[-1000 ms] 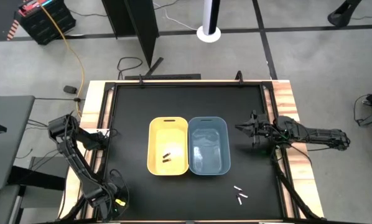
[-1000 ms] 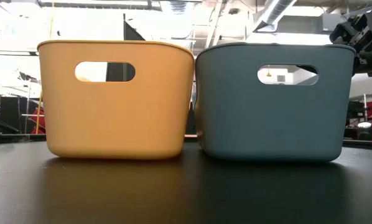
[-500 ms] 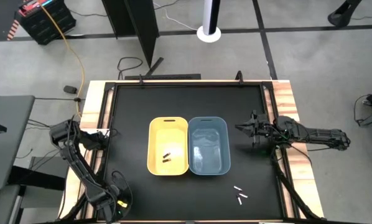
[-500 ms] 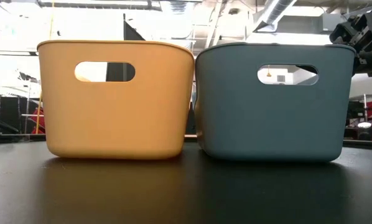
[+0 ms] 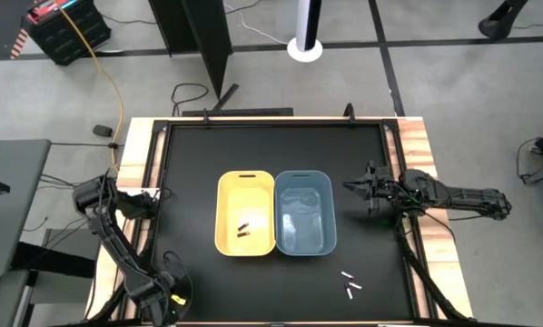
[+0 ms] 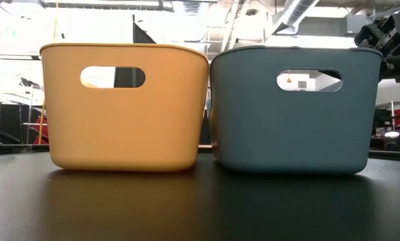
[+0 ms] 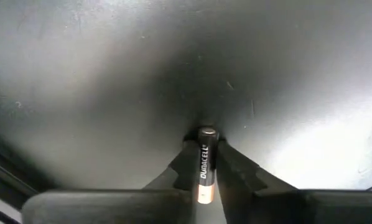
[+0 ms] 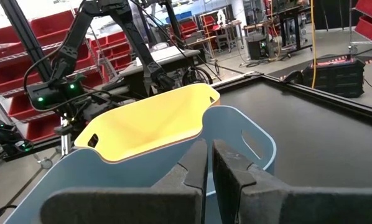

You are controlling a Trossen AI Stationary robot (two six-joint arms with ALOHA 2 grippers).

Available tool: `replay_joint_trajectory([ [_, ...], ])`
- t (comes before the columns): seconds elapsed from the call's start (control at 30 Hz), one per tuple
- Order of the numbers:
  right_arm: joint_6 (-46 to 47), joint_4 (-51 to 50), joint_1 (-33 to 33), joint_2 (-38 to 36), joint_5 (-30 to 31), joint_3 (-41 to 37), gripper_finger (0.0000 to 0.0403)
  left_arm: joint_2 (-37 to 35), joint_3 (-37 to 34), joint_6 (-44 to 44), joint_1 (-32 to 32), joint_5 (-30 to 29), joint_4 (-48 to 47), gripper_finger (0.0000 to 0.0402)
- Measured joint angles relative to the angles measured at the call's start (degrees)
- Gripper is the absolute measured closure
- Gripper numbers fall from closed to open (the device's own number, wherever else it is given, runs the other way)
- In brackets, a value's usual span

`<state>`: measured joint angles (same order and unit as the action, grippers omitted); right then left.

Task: Sort batteries
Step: Put the black battery into the yellow bin

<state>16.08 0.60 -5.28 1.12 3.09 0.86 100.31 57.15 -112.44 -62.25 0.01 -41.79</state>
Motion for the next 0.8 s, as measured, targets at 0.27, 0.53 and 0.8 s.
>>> replay_joint_trajectory([
  [0.27, 0.00, 0.00, 0.00, 0.01, 0.00, 0.00, 0.0360, -0.09, -1.45, 0.28, -0.01, -0.28, 1.70, 0.0379],
  [0.53, 0.02, 0.00, 0.00, -0.01, 0.00, 0.00, 0.0360, -0.04, -1.49, 1.81, 0.01, -0.52, 1.70, 0.0382],
  [0.8, 0.02, 0.02, 0.00, -0.01, -0.02, 0.00, 0.0360, 0.15, 0.06, 3.14, -0.03, -2.79, -0.15, 0.0383],
])
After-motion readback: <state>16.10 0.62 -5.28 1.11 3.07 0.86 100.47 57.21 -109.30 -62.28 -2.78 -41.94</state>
